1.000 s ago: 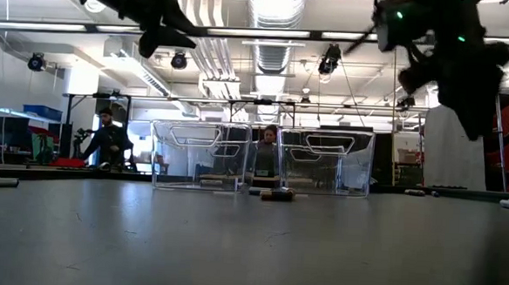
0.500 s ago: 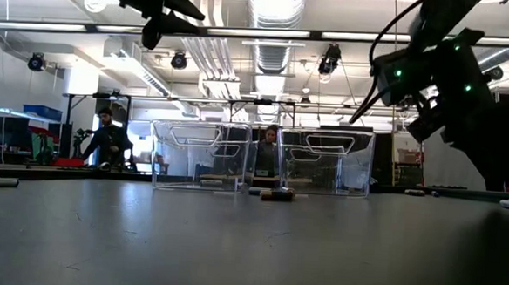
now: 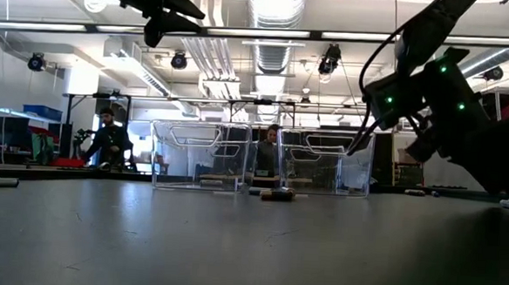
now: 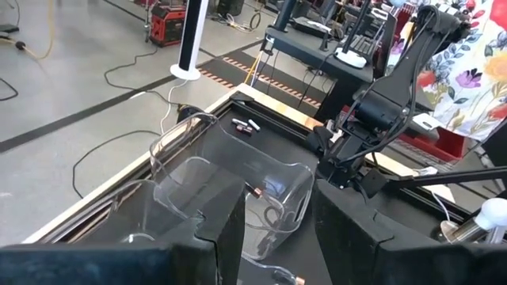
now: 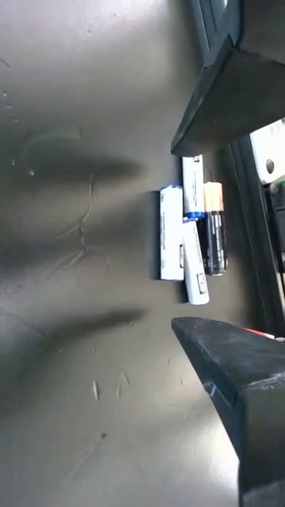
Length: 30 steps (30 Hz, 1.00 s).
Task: Sort batteries
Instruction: Put the white battery into the left transparent bin
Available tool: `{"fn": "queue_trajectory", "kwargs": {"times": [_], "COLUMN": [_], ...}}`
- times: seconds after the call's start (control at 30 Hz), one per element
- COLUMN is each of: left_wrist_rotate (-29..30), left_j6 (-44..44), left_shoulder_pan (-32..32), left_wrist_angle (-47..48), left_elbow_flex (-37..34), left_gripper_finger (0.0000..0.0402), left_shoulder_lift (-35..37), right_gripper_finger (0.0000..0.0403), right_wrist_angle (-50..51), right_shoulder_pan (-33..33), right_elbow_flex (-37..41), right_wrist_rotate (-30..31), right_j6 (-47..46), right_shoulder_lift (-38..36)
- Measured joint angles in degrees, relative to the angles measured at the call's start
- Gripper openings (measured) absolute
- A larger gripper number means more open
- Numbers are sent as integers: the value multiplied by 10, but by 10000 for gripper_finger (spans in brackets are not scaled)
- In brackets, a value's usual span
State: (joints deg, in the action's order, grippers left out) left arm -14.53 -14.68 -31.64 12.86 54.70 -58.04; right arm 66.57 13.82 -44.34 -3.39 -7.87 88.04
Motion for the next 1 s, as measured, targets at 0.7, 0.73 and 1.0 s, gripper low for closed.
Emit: {"fn": "queue_trajectory", "kwargs": {"times": [0.7,0.73,1.0], "left_wrist_rotate": [5,5,5], "left_j6": [0,-2,-9], "left_shoulder_pan": [0,0,0], "left_wrist_angle": [0,0,0], "left_elbow_flex": [0,0,0], "left_gripper_finger": [127,127,127], "left_shoulder_lift": [-19,-19,-19], "right_gripper_finger": [290,290,261], "right_wrist_angle": [-46,-46,-55], "right_shoulder_pan": [3,3,3], "right_elbow_flex": [34,34,34], "right_wrist_rotate": [-15,-16,-19], "right_j6": [-2,-3,-11], "right_shoulder_lift": [-2,-2,6]}}
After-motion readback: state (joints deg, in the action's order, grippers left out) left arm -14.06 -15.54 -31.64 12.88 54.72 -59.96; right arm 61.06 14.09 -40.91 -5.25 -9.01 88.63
